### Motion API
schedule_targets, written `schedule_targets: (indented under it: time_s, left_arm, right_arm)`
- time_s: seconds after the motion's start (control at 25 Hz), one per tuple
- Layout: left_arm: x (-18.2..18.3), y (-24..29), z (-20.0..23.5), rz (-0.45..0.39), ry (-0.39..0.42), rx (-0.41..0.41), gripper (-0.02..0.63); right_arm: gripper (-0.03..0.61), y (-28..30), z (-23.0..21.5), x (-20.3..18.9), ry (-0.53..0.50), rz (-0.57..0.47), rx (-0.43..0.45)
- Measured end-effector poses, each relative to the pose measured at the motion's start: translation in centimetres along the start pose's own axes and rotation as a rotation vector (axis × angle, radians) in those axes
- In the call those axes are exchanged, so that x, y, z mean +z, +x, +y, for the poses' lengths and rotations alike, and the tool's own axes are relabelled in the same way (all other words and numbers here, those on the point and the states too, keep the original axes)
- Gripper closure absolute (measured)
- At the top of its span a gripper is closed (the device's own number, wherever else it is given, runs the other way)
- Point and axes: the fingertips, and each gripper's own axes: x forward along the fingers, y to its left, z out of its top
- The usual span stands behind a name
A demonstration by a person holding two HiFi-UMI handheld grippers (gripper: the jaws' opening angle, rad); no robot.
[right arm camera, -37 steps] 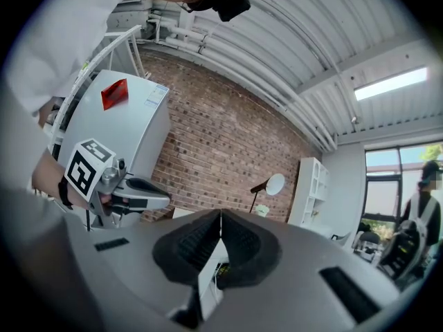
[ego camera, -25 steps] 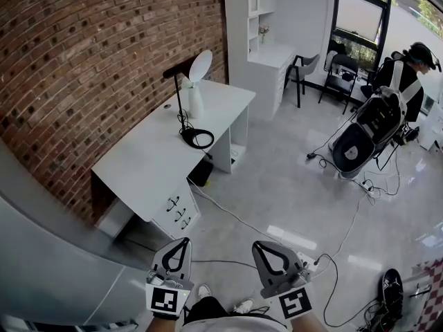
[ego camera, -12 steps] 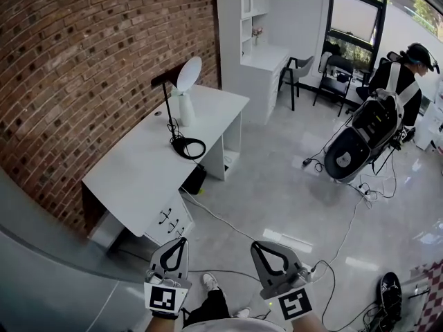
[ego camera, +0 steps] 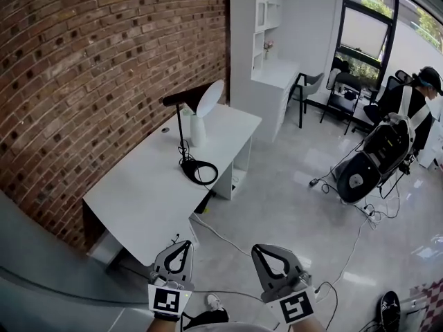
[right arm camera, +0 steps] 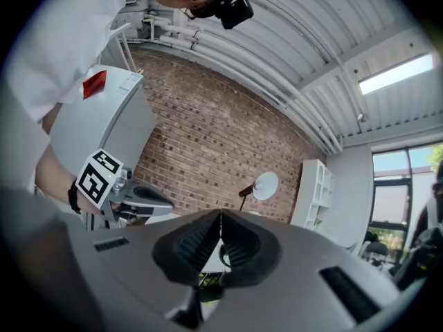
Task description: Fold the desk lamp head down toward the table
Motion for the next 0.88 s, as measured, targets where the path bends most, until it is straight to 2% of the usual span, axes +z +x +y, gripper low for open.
schedule_targets:
  time_s: [0.36, 0.52, 0.68, 0.8, 0.88]
  left_arm:
    - [-1.2, 3.5, 6.7, -0.040, -0.005, 0.000, 0.607]
    - [-1.9, 4.3, 7.8, -0.044, -0.021, -0.005, 0.607]
    - [-2.9, 5.3, 8.5, -0.038, -0.034, -0.008, 0.607]
    - [-3.3, 6.3, 9.1, -0.041, -0.039, 0.000, 0.607]
    - [-3.4, 7.4, 9.8, -0.042, -0.043, 0.015, 0.607]
  right_arm:
    - [0.560, 8.5, -0.5, 0.9, 0.009, -0.004, -0.019]
    - [0.560, 10.9, -0.6, 1.0, -0.058, 0.006, 0.012]
    - [0.560, 12.9, -1.5, 0.4, -0.029, 0.005, 0.001]
    - [0.560, 14.4, -2.8, 0.3, -0.073, -0.002, 0.011]
    - [0.560, 15.5, -4.1, 0.2, -0.058, -0.007, 0.004]
